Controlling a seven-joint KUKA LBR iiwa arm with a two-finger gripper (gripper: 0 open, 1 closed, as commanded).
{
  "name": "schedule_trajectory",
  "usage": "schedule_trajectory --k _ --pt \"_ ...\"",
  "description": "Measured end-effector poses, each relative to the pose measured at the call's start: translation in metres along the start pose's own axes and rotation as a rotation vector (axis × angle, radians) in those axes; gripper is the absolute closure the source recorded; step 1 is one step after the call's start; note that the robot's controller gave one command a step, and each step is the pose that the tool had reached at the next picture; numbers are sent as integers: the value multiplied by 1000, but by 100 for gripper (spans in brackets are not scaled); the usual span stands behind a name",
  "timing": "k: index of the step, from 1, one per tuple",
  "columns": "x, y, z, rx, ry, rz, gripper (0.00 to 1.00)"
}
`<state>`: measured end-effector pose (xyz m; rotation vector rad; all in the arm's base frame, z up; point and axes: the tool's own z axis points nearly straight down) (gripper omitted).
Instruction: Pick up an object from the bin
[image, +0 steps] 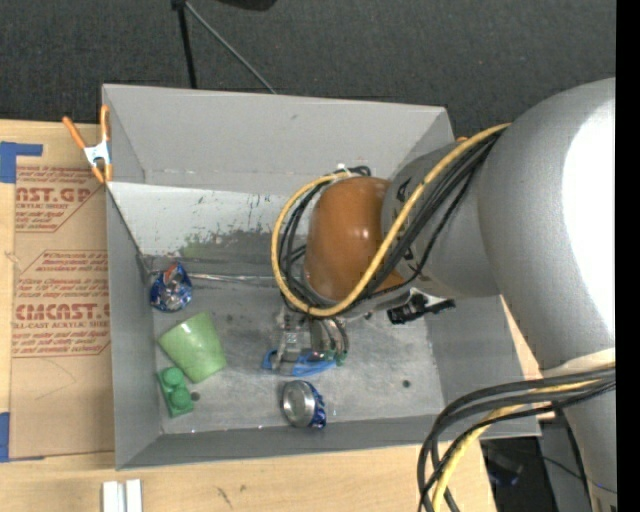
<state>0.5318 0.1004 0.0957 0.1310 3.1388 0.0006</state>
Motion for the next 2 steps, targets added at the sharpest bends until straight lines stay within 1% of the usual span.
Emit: schedule_trajectory --k 1,2 --pt "1 -2 -26 0 -3 -255 100" --pt "-1 -9 -136 -1 -10 -242 100"
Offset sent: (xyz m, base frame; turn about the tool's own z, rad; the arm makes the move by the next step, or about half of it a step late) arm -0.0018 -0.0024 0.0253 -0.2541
